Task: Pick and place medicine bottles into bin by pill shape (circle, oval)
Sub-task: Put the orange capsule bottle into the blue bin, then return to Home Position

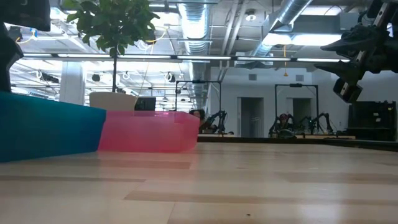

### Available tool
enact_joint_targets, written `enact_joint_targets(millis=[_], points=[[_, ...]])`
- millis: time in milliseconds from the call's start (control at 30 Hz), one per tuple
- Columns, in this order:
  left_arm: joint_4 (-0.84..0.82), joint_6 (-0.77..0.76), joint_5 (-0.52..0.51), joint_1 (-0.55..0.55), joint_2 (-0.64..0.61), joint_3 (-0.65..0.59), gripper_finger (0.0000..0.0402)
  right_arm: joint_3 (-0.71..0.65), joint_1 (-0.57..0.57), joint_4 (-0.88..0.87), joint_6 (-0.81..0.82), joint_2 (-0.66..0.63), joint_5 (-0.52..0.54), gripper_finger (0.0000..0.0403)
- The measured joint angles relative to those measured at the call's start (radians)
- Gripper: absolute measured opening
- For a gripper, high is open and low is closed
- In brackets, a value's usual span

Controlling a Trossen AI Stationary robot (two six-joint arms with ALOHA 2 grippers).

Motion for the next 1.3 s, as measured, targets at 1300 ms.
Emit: enact_joint_targets(millis=[1300], points=[[0.098, 0.486, -0.392, 0.052, -0.528, 0.33, 0.0277, 0.279, -0.022, 0.089, -0.368, -0.006, -0.065, 0.0159]])
